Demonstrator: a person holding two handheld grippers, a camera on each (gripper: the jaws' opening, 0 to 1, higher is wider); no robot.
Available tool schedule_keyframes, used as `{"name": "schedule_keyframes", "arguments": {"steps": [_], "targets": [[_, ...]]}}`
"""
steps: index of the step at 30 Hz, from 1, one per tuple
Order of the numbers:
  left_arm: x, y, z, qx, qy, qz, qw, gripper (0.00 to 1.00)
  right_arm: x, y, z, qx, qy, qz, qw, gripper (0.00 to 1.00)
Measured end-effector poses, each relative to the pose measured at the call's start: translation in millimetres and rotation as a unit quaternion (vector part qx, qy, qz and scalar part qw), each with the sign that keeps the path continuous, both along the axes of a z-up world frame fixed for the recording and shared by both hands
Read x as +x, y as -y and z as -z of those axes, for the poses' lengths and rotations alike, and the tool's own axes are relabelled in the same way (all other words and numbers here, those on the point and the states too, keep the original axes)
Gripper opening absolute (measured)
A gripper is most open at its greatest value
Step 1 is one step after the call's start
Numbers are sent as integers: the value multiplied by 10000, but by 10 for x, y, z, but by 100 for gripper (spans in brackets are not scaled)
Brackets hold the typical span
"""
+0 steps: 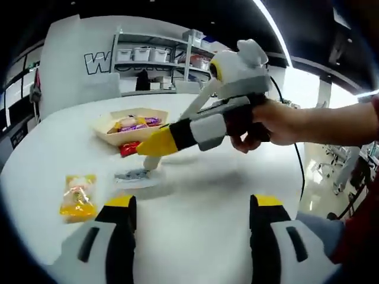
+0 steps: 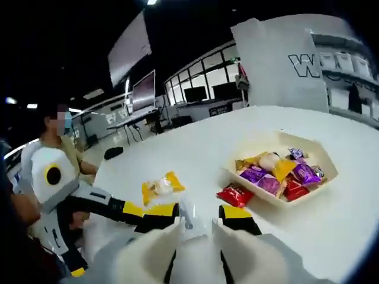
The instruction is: Place the target food into the container with the food tongs after gripping and lifting it, then release it inside without dropping or visibly crushing the food.
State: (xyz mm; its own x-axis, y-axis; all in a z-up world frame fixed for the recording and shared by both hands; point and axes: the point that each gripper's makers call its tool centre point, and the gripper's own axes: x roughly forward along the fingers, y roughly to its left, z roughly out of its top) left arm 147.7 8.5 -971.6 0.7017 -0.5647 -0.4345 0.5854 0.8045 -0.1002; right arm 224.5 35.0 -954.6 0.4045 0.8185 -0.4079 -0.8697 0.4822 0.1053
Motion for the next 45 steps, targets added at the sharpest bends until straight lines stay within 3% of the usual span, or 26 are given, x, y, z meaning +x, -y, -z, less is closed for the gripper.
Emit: {"name": "schedule_keyframes", "arguments": {"steps": [3,5,10,14,17,20,29,38,41,43,45], "targets": [[64,-8,-10,46,8,1,10000,78,-85,-57,-15,230,-347,11,9991,21],[103,-2,-53,-26,73,-10,10000,83,-140,-81,-11,176,-122,-157,9996,21],[70,35,-139,-133,178,147,9996,83,-143,-53,-8,358,-395,-85,9985,21],[15,89,-168,20,332,266,9991,87,-169,-81,-20,548,-588,-79,9967,21],[1,102,-231,-41,412,245,9988,93,-250,-148,-54,909,-1087,-143,9898,21],[-2,87,-311,-96,467,209,9986,95,-235,-177,-106,1018,-979,-148,9899,21],[-39,64,-417,4,609,133,9981,99,-282,-245,-208,1636,-1651,-126,9725,22],[-58,278,-278,131,484,426,9978,98,-211,9,-100,1117,-1208,-12,9864,22],[-57,366,-269,170,518,485,9973,98,-212,98,-96,1152,-1302,71,9847,22],[-49,421,-273,125,524,560,9970,97,-166,198,-82,968,-1079,138,9893,22],[-55,448,-264,109,528,609,9967,95,-179,245,-97,928,-1061,120,9899,22]]}}
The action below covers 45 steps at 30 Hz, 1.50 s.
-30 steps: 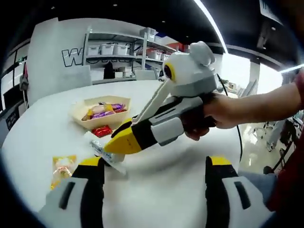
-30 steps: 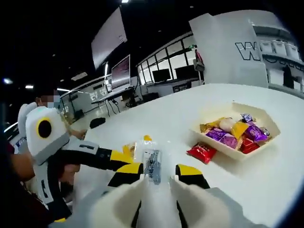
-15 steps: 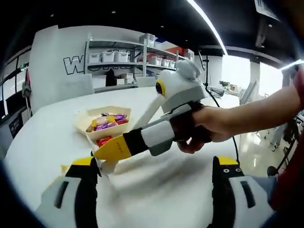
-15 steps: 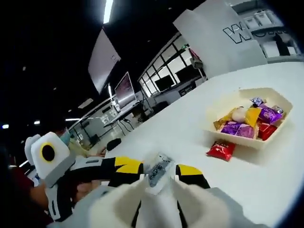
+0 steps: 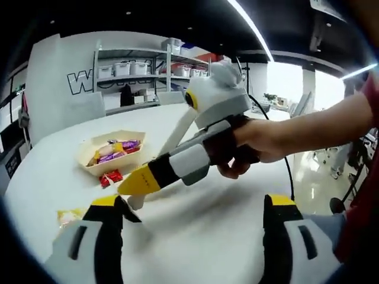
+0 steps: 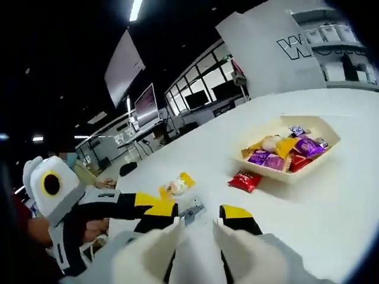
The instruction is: Place the target food into the container with the food tongs after gripping and lifting it, then release it inside without dropping or visibly crushing the food.
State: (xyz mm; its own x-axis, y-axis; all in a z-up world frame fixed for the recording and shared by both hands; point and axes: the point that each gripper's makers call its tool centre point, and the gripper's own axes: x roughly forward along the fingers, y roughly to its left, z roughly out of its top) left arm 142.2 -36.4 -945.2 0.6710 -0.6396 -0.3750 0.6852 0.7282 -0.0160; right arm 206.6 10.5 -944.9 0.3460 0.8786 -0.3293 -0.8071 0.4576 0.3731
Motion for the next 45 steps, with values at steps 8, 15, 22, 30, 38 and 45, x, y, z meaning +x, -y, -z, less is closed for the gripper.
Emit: {"name": "schedule_keyframes", "arguments": {"steps": [8,15,22,30,38,45], "targets": [[-25,129,69,-68,-173,121,9998,91,54,125,8,-188,109,113,9997,22],[8,90,-111,12,88,54,9999,93,4,31,-73,475,-669,229,9964,22],[36,-101,-51,-57,14,-138,9999,95,-9,-196,-13,518,-776,174,9955,22],[-31,-108,70,50,-71,-62,9999,90,-24,-150,64,-67,-121,-22,9999,22],[-10,-147,27,-144,-92,-206,9996,91,123,119,10,-375,546,193,9976,23],[-46,-259,36,-219,-82,-365,9991,91,81,62,-30,-362,631,166,9972,24]]}}
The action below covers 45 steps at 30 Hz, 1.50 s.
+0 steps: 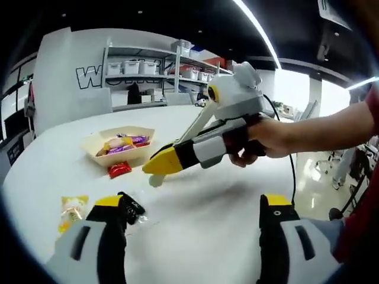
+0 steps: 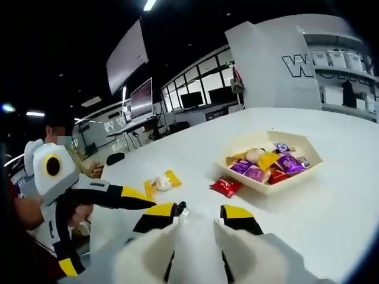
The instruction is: Place the target food into the container with the food tongs after gripping and lifting it, then release it inside without dropping or visibly crushing the food.
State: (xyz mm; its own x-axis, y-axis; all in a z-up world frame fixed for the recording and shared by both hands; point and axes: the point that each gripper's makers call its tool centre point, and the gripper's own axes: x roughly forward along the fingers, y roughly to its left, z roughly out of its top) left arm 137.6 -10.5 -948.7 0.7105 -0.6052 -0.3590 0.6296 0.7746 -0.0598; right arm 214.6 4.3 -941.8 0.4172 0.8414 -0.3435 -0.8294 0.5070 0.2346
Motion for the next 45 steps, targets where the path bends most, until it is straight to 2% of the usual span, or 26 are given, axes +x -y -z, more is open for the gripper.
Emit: {"name": "schedule_keyframes", "arguments": {"steps": [3,9,13,16,17,18,21,24,26,28,29,31,32,33,35,39,42,45], "targets": [[-30,-130,-2,-110,0,-240,9997,93,-78,-139,-45,-9,96,-142,9999,24],[-82,-364,4,-260,-25,-767,9967,99,-187,-351,-36,44,-20,-276,9996,24],[-141,-405,-4,-302,-13,-836,9960,99,-233,-436,38,-110,15,-346,9993,25],[-171,-445,33,83,56,-818,9966,99,-235,-436,95,-171,-23,-310,9994,25],[-188,-434,36,119,72,-797,9967,99,-248,-433,129,-199,-40,-309,9993,25],[-193,-432,35,114,70,-790,9968,99,-242,-435,103,-167,59,-306,9994,25],[-223,-442,13,43,84,-784,9969,98,-284,-464,67,-155,13,-313,9994,25],[-227,-457,-2,38,113,-819,9966,98,-312,-529,13,-196,187,-356,9990,26],[-233,-463,-16,27,129,-833,9964,98,-330,-573,79,-447,222,-438,9978,25],[-250,-468,-60,-1,198,-845,9962,97,-332,-574,183,-855,427,-502,9942,25],[-250,-479,-93,3,267,-851,9960,97,-319,-595,136,-880,750,-566,9917,26],[-259,-497,-107,42,290,-847,9960,96,-337,-578,161,-1190,982,-788,9849,26],[-257,-512,-101,66,287,-844,9960,96,-322,-572,137,-1309,1251,-916,9792,25],[-255,-524,-99,69,294,-844,9960,96,-311,-545,138,-1415,1320,-944,9765,25],[-245,-560,-84,23,282,-873,9958,96,-273,-484,138,-1564,1354,-923,9740,25],[-243,-597,-33,0,237,-920,9955,94,-218,-390,79,-1501,1290,-795,9770,25],[-252,-587,-15,0,210,-910,9956,94,-116,-259,124,-1844,1472,-643,9696,25],[-256,-575,-21,-5,232,-881,9958,94,-89,-195,149,-1878,1469,-648,9690,25]]}}
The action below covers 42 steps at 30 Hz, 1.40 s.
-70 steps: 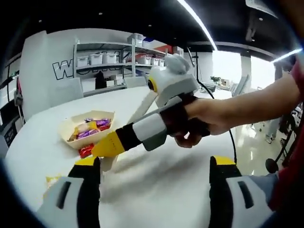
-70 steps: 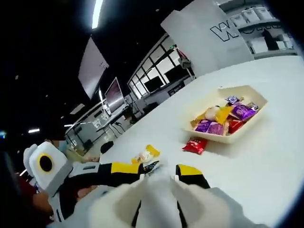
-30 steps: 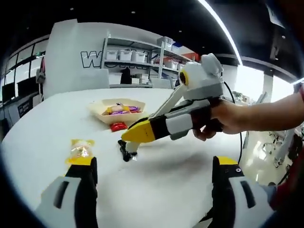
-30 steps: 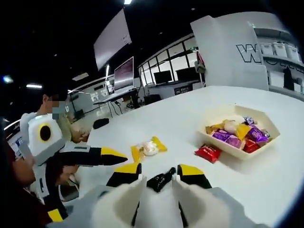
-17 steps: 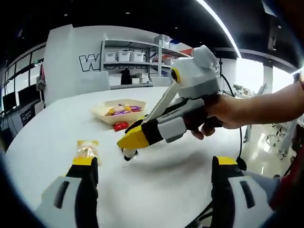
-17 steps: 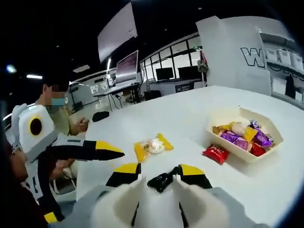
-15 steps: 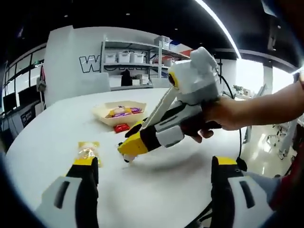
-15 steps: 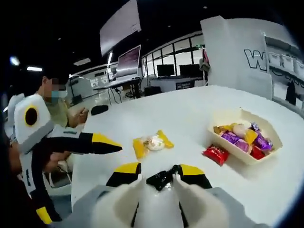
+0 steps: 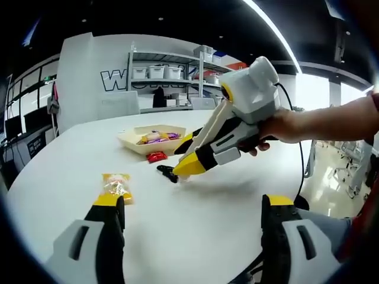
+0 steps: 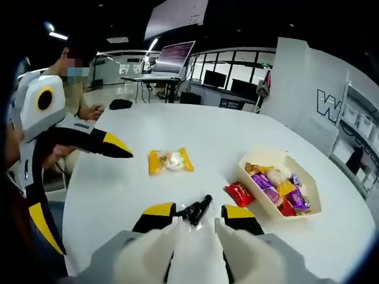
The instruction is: Place the target food into the container with the food tongs after gripping and lifting it, then release it inside without dropping or visibly crushing the food.
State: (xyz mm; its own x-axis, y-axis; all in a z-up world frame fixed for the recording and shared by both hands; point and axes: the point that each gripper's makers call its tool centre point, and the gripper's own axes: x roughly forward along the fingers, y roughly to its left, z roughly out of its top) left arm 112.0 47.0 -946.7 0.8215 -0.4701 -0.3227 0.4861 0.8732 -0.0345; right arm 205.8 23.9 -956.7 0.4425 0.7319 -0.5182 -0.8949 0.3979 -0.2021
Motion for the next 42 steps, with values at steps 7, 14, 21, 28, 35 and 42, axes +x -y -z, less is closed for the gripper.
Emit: {"name": "schedule_keyframes", "arguments": {"steps": [7,14,21,28,35,42], "targets": [[14,-22,-46,-79,52,-13,10000,93,20,-102,-147,455,-296,254,9982,25],[9,-83,-114,-56,142,-71,9999,92,109,-202,0,498,-552,611,9954,25],[2,-195,-71,-119,132,-174,9997,92,113,-162,12,735,-820,752,9911,24],[-10,-191,-59,-200,129,-206,9995,93,125,-147,6,746,-665,766,9920,21],[-41,-229,2,-369,-45,-305,9988,99,118,-119,-30,1201,-1258,1118,9784,18],[-79,-243,25,-338,-78,-310,9989,99,154,-22,-156,1438,-1294,1212,9736,18]]}}
